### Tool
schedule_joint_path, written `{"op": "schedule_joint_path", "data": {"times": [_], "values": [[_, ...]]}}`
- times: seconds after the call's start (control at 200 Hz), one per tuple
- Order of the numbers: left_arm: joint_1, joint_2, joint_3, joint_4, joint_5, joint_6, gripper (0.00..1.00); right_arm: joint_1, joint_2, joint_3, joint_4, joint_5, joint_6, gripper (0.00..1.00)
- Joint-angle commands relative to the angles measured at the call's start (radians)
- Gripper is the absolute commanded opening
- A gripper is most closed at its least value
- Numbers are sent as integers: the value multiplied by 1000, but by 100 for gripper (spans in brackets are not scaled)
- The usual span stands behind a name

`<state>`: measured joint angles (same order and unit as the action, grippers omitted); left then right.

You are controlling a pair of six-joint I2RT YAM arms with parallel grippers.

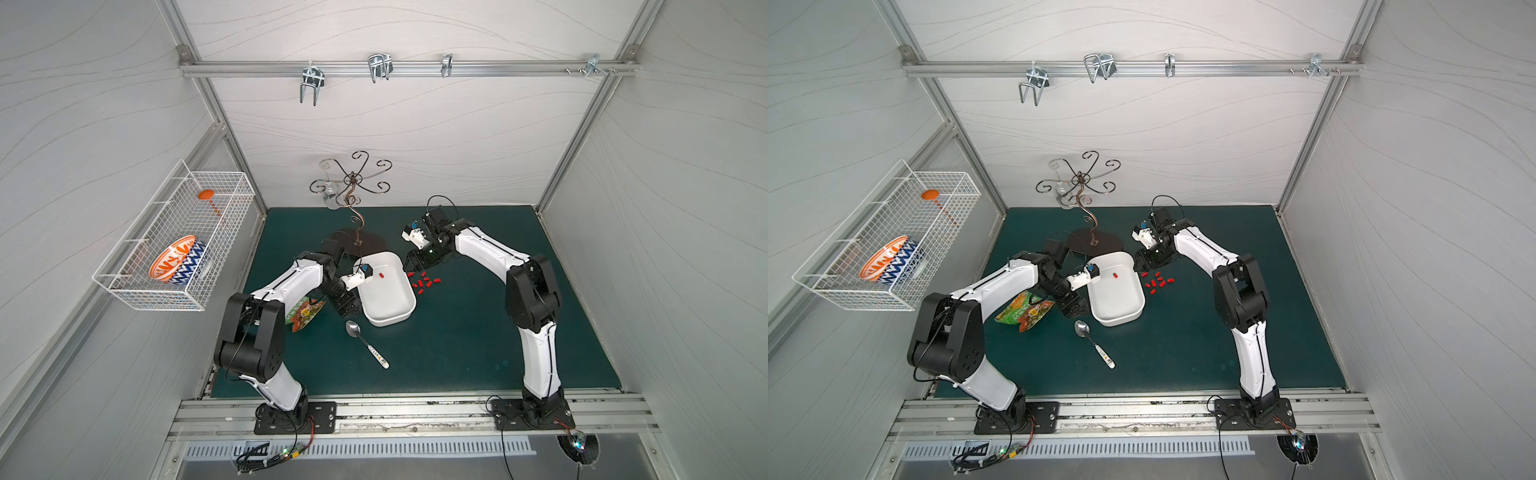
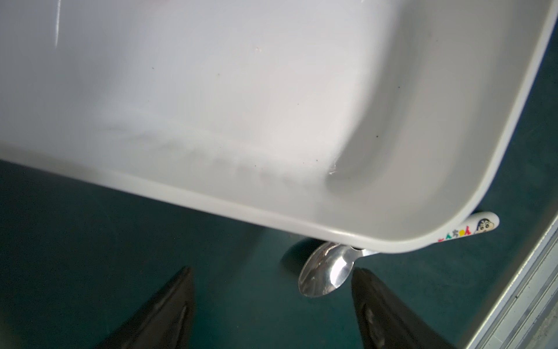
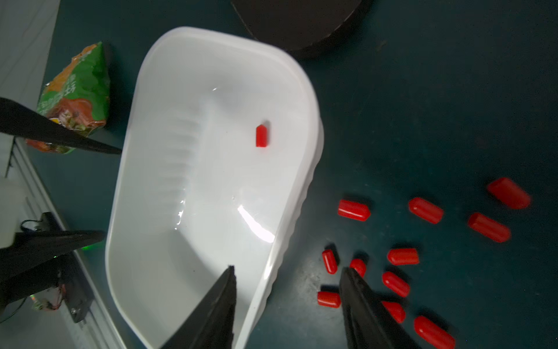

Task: Take the screw protection sleeves out of the storage box
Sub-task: Adjust the storage box at the center of the board, then pick up the screw protection sleeve from the storage box.

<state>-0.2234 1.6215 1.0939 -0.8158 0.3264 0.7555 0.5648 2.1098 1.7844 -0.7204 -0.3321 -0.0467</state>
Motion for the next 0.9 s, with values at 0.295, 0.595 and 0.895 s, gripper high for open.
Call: {"op": "schedule_joint_path", "data": {"times": [0.295,0.595,0.895], "values": [[152,-138,23,-76,155,-9,88,209,-122,-91,84,162,-183,61],[226,-205,-2,-55,219,-7,88,274,65,35,108,168,-125,55],[226,-216,-10,-46,229,1,88,280,205,132,142,251,-70,51]]}}
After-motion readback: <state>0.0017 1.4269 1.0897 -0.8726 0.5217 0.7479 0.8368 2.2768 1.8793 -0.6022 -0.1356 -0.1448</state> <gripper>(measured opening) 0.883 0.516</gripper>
